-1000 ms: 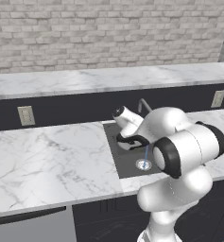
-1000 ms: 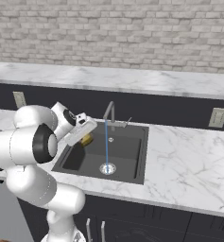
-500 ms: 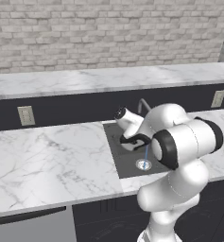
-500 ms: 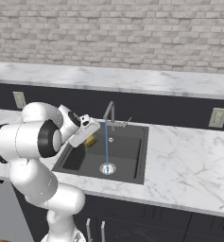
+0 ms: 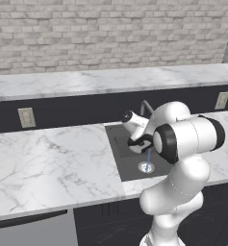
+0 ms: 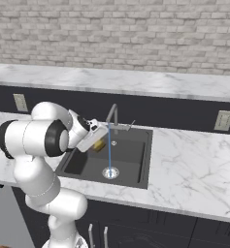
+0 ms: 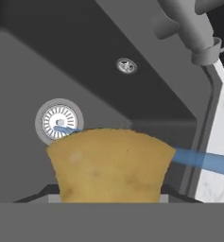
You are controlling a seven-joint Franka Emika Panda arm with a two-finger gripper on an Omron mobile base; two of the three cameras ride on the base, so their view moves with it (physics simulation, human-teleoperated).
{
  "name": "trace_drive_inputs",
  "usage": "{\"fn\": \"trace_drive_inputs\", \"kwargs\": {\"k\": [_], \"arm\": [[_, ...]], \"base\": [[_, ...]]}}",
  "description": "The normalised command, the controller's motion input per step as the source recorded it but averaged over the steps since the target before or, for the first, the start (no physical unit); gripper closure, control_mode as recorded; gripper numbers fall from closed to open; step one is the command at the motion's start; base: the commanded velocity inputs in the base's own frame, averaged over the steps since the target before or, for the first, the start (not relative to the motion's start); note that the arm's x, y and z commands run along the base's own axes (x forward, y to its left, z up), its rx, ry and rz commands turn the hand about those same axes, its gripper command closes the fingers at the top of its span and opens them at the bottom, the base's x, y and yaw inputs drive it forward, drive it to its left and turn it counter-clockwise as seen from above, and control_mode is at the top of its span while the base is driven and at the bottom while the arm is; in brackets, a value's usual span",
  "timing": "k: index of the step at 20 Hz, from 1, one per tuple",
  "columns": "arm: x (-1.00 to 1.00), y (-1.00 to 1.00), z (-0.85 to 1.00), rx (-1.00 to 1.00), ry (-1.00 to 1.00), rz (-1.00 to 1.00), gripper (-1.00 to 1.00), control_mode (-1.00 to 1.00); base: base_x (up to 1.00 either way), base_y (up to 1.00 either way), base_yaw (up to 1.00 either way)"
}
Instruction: Soak the sponge with water for a few seconds and then drop it inside the sink.
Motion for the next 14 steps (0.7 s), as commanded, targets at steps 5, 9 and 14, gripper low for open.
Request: {"fn": "trace_drive_inputs", "kwargs": {"k": [5, 9, 14], "arm": [[0.00, 0.00, 0.00, -0.10, -0.09, 0.02, 1.00, -1.00], [0.00, 0.00, 0.00, -0.13, -0.11, 0.03, 1.00, -1.00], [0.03, 0.00, -0.08, -0.09, -0.08, 0.03, 1.00, -1.00]], "base": [[0.00, 0.00, 0.00], [0.00, 0.00, 0.00], [0.00, 0.00, 0.00]]}}
